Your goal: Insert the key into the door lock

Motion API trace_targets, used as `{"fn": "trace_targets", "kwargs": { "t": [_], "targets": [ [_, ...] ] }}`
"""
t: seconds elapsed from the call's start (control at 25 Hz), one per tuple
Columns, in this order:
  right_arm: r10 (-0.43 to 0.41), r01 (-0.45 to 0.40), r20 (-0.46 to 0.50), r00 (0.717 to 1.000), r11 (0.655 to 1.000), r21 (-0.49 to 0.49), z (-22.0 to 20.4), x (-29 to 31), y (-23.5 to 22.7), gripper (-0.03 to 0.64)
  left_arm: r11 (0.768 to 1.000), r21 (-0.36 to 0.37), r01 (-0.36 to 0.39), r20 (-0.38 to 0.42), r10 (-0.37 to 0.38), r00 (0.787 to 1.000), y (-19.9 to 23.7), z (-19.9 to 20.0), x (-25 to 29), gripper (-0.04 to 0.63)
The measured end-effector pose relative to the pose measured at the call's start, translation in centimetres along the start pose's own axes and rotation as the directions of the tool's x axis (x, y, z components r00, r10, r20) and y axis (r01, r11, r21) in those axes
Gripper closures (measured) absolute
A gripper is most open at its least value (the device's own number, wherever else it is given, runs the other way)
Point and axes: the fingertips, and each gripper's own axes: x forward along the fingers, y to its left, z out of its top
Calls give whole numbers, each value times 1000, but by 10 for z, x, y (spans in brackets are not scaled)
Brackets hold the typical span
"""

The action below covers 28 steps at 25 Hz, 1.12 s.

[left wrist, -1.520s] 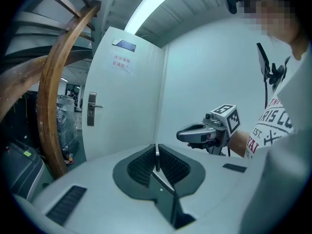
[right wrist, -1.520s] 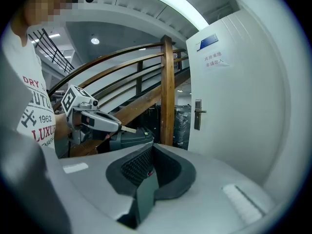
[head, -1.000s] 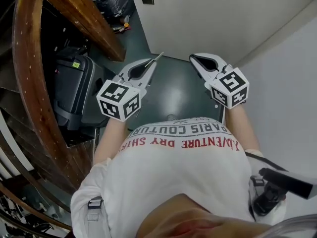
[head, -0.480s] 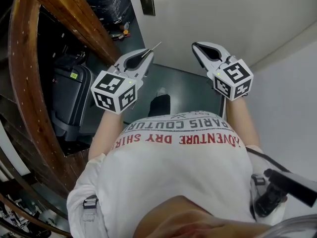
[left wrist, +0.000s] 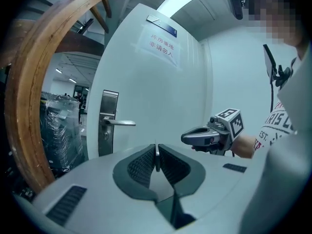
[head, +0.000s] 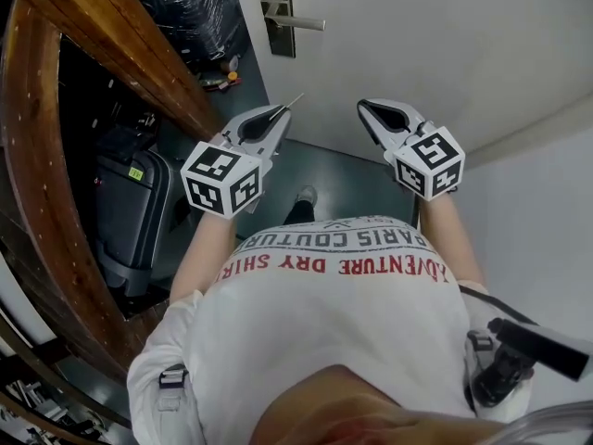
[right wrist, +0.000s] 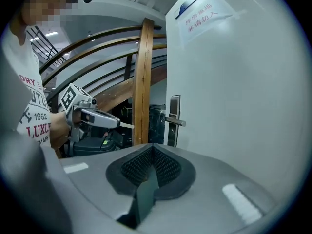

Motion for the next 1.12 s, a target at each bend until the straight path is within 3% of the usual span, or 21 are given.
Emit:
{"fn": "trace_targets", "kwargs": {
  "t": [0.36,0.56,0.68,0.96,1.12],
  "targets": [
    [5,-4,31,999,999,-49,25,70,-46,610,999,-48,-17,-38,15,999,53,-5,28,574],
    [-7,16,72,997,993,-114,43,112,-74,551,997,-69,-29,-53,25,998,69,-13,38,574],
    [-24,34,97,995,994,-107,51,130,-91,490,996,-79,-35,-56,31,998,74,-14,39,574],
    [-20,26,76,997,996,-89,55,163,-105,417,993,-110,-38,-61,31,998,78,-14,34,574],
    [3,2,71,997,997,-72,53,177,-103,419,990,-137,-39,-60,31,998,83,-19,34,574]
  ]
}}
